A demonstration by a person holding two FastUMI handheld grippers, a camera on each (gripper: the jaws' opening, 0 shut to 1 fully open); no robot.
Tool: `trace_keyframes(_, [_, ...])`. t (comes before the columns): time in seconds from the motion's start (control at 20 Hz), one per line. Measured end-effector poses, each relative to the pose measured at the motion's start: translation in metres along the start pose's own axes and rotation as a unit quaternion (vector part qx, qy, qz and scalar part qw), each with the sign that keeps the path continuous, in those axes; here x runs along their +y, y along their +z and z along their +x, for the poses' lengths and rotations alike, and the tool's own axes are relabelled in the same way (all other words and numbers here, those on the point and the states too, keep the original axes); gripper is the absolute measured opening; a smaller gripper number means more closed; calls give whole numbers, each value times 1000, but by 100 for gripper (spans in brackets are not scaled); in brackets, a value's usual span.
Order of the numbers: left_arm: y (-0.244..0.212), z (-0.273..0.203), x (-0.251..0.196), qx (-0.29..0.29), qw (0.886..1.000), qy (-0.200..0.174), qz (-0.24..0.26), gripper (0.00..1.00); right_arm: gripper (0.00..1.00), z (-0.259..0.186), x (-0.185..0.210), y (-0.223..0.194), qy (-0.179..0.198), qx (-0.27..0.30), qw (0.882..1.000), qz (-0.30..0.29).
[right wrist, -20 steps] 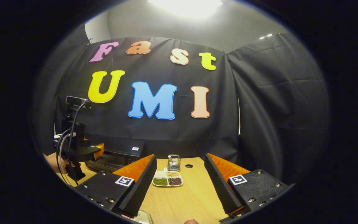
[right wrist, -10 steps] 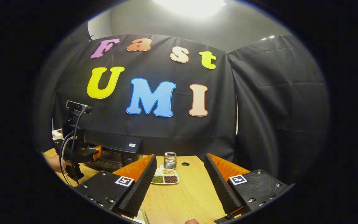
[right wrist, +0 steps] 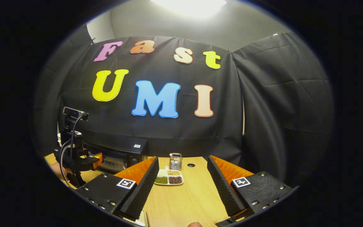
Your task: Open the electric oven with the left hand, put the food in, and close the electric oven.
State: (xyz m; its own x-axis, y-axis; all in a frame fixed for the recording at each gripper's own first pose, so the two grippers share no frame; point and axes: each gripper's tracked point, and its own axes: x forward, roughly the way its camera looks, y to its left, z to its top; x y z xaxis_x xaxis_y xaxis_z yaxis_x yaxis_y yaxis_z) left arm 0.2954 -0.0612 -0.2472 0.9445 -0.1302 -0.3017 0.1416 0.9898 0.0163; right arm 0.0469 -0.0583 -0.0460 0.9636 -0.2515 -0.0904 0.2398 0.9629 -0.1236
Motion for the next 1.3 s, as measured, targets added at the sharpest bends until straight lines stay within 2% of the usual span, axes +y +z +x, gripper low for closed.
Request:
trace_keyframes(0.1, [-11, -10, 0, 10, 1000, 3, 3, 100, 96, -3, -2, -2, 7, 2, 1000, -1])
trace_keyframes(0.15, [-16, -15, -1, 17, 1000, 5, 3, 95, 96, -4, -3, -2, 10, 2, 1000, -2])
trace_keyframes(0.2, [-21, -20, 0, 24, 1000, 7, 2, 100, 96, -5, -5, -2, 12, 3, 1000, -2])
trace_keyframes(0.25, [-29, -23, 0, 30, 1000, 9, 0, 95, 96, -7, -7, -3, 15, 3, 1000, -1])
trace_keyframes(0.3, [-35, -26, 0, 37, 999, 12, -2, 100, 96, -8, -8, -3, 17, 4, 1000, -1])
trace_keyframes(0.35, [-45, -28, -2, 47, 999, 12, -6, 100, 96, -9, -10, -5, 18, 5, 1000, -2])
trace_keyframes(0.4, [-53, -31, -2, 56, 998, 15, -9, 91, 96, -11, -12, -6, 20, 6, 1000, -2])
trace_keyframes(0.45, [-62, -32, -2, 66, 998, 17, -11, 100, 96, -13, -13, -8, 22, 8, 1000, -3])
trace_keyframes(0.5, [-69, -35, -3, 72, 997, 17, -11, 95, 96, -14, -15, -9, 23, 11, 1000, -4])
trace_keyframes(0.55, [-76, -39, -5, 76, 997, 18, -10, 100, 96, -15, -16, -12, 24, 14, 1000, -6])
trace_keyframes(0.6, [-82, -41, -6, 80, 997, 19, -8, 96, 96, -16, -17, -13, 27, 17, 999, -6])
trace_keyframes(0.8, [-109, -46, -9, 104, 994, 24, -9, 92, 96, -18, -16, -21, 41, 31, 999, -9])
trace_keyframes(0.9, [-120, -51, -10, 112, 993, 30, -8, 100, 96, -19, -11, -26, 57, 41, 997, -9])
trace_keyframes(0.95, [-123, -56, -11, 113, 993, 31, -7, 100, 96, -19, -9, -30, 66, 48, 997, -7])
trace_keyframes(1.0, [-120, -59, -12, 110, 993, 31, -8, 100, 96, -19, -5, -33, 77, 54, 996, -4])
trace_keyframes(1.05, [-115, -64, -12, 105, 994, 32, -8, 95, 96, -19, -2, -36, 87, 60, 994, -2])
trace_keyframes(1.15, [-97, -77, -13, 88, 995, 33, -14, 96, 96, -16, 5, -39, 109, 71, 991, 3])
trace_keyframes(1.2, [-83, -84, -12, 76, 996, 33, -17, 100, 96, -15, 9, -44, 123, 82, 989, 6])
trace_keyframes(1.25, [-68, -93, -12, 63, 997, 31, -19, 95, 96, -15, 16, -52, 142, 97, 985, 13])
trace_keyframes(1.3, [-51, -100, -11, 49, 998, 31, -20, 95, 96, -15, 23, -59, 160, 112, 980, 23])
